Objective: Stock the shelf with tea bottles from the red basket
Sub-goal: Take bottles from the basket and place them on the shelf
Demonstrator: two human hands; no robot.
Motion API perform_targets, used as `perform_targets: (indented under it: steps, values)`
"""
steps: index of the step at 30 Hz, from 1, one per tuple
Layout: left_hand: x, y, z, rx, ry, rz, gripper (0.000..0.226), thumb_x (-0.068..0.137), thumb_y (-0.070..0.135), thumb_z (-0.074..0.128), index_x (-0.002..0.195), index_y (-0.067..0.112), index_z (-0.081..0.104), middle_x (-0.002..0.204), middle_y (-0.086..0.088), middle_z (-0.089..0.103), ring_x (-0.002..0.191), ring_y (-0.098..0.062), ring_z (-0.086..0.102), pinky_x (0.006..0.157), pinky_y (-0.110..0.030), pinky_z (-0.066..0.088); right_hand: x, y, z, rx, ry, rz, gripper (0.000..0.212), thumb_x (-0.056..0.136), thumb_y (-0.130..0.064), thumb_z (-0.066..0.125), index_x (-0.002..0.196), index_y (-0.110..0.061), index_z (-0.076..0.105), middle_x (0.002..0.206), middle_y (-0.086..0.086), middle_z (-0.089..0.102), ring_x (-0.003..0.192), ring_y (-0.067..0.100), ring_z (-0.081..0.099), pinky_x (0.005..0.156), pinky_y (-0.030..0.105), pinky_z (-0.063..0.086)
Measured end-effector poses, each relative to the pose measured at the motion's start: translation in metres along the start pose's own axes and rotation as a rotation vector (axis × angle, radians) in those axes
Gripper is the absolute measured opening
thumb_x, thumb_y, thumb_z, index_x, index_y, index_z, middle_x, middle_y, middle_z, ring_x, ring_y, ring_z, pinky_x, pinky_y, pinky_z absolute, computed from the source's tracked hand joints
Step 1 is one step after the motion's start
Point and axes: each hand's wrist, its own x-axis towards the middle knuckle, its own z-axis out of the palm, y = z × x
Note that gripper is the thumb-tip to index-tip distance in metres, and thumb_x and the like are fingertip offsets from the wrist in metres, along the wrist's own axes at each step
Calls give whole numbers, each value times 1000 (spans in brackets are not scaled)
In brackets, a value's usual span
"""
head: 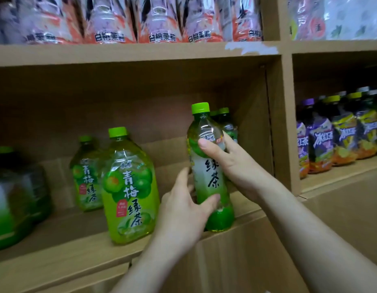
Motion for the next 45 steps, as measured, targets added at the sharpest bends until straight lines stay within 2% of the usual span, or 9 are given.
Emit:
perform_targets:
  steps: [3,7,18,26,30,33,37,41,45]
  values:
    - [15,7,20,79,4,16,46,70,43,73,112,35,56,107,9,72,103,-16,67,90,-40,54,-19,14,-18,-338,277,-97,61,80,-54,66,133,-34,43,115,-4,62,102,9,64,86,30,55]
    - [40,16,55,115,-44,20,40,79,43,66,113,28,52,112,-3,70,103,-27,66,88,-43,53,-40,31,-38,-807,526,-186,63,88,-33,64,142,-36,32,108,-2,54,96,10,56,82,29,52]
    - [99,23,113,256,43,-94,50,79,41,72,120,17,55,110,-11,69,105,-35,62,77,-35,48,-24,44,-76,-961,269,79,55,91,-11,43,146,-15,39,140,12,50,125,27,50,101,32,38]
    - [112,25,129,218,15,-123,54,82,42,69,127,19,49,120,-11,63,107,-35,61,78,-35,47,-18,41,-89,-904,198,231,52,96,-13,39,148,-8,32,147,15,44,136,28,40,103,29,33]
    - [98,42,112,211,-50,-139,58,84,39,68,132,15,47,126,-10,62,117,-32,58,92,-36,48,-26,40,-88,-860,312,157,55,90,-13,50,144,-15,40,140,12,53,125,25,52,104,33,38]
    - [62,60,64,211,44,93,48,87,23,62,134,23,50,129,-1,59,116,-22,58,98,-35,48,-32,30,-72,-663,374,24,38,87,-13,60,123,-24,58,118,4,65,103,19,63,96,43,49]
    - [-1,48,-15,295,277,443,17,81,18,62,94,25,71,91,7,68,82,-12,64,73,-31,53,-36,7,-11,-198,55,90,24,88,-17,62,106,-34,63,103,-2,70,100,12,66,82,40,58]
    - [-18,2,-81,216,465,384,16,78,14,61,83,27,69,76,12,65,69,-6,59,66,-30,51,-31,16,58,-292,-44,105,62,76,-35,72,132,-37,46,121,-3,59,102,11,64,89,39,55]
    - [-16,-41,-116,153,499,162,37,81,17,68,98,43,50,100,3,57,86,-6,56,78,-19,48,-22,35,115,-588,-12,10,121,60,-60,73,150,-33,-3,142,-2,40,128,18,47,102,33,42]
